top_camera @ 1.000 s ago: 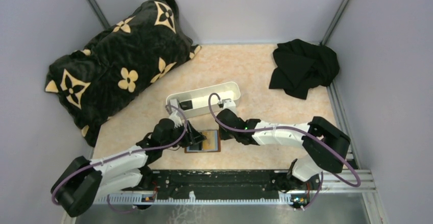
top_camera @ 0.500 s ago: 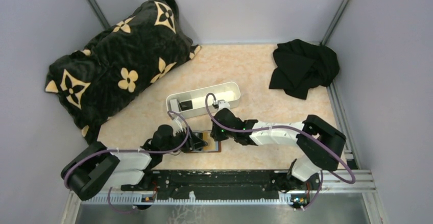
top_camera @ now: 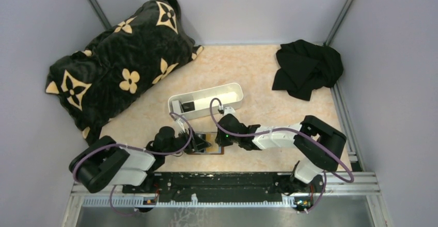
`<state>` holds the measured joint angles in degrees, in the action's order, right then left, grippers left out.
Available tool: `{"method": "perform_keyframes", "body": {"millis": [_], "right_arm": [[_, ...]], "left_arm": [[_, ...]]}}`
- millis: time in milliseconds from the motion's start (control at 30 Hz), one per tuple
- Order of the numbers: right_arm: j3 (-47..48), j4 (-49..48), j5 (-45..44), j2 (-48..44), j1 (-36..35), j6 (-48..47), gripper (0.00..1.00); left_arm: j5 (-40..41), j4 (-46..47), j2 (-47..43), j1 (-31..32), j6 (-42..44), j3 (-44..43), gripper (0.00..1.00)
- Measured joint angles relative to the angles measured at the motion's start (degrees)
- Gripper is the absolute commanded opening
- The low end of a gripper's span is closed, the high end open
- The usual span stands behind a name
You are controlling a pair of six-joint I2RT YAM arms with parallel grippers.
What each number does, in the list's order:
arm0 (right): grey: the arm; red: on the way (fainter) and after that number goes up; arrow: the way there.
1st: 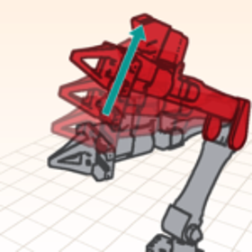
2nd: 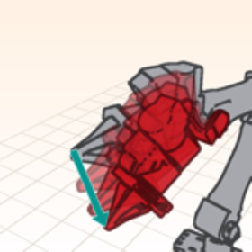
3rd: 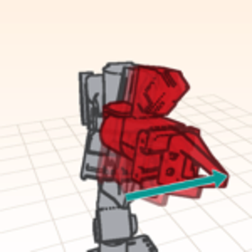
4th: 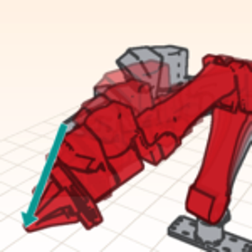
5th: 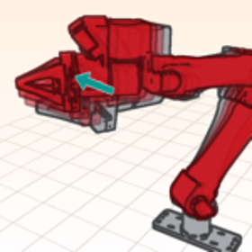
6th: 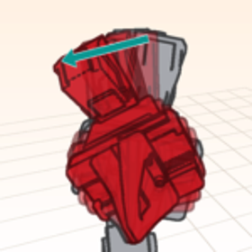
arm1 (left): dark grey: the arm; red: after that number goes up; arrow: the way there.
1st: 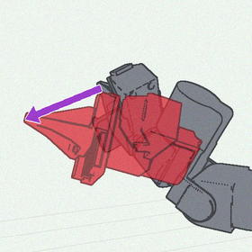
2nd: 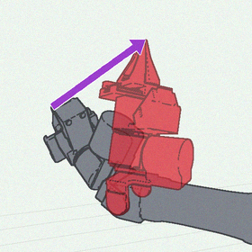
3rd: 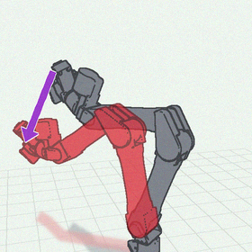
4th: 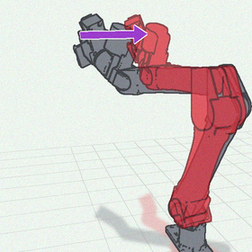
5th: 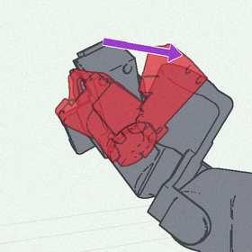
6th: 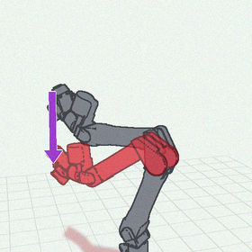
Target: Take the credit cards out of the card holder
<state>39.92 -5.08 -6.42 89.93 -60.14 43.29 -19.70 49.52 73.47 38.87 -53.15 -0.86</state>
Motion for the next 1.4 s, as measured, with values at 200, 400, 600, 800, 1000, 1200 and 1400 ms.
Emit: {"method": "perform_keyframes", "body": {"millis": [200,400,600,800,1000,1200,1400], "right_arm": [[-1.22,-1.22,0.11,-0.66,0.33,0.72,0.0],[-1.33,-2.84,0.83,0.0,0.33,1.11,0.0],[-1.38,-4.55,1.84,0.96,0.33,1.81,0.0],[-2.08,-5.6,2.49,1.01,0.33,2.4,0.0],[-2.14,-5.62,2.69,1.01,0.33,2.45,0.0],[-3.37,-3.43,2.38,-1.66,1.22,2.32,0.0],[-5.27,0.44,1.31,-7.41,2.91,2.05,0.0]], "left_arm": [[-2.08,12.09,9.14,-0.96,-0.68,0.2,0.55],[-4.46,27.63,22.01,-1.51,-2.05,0.37,0.43],[-7.65,37.44,33.75,-3.19,-5.31,0.0,0.18],[-8.33,37.48,35.82,-3.3,-5.6,0.02,0.0],[-9.75,37.64,37.33,-3.39,-6.84,-0.57,0.0],[-9.75,37.51,36.11,-3.91,-6.36,-0.5,0.0],[-10.4,37.4,33.09,-6.58,-5.57,0.46,0.0]]}}
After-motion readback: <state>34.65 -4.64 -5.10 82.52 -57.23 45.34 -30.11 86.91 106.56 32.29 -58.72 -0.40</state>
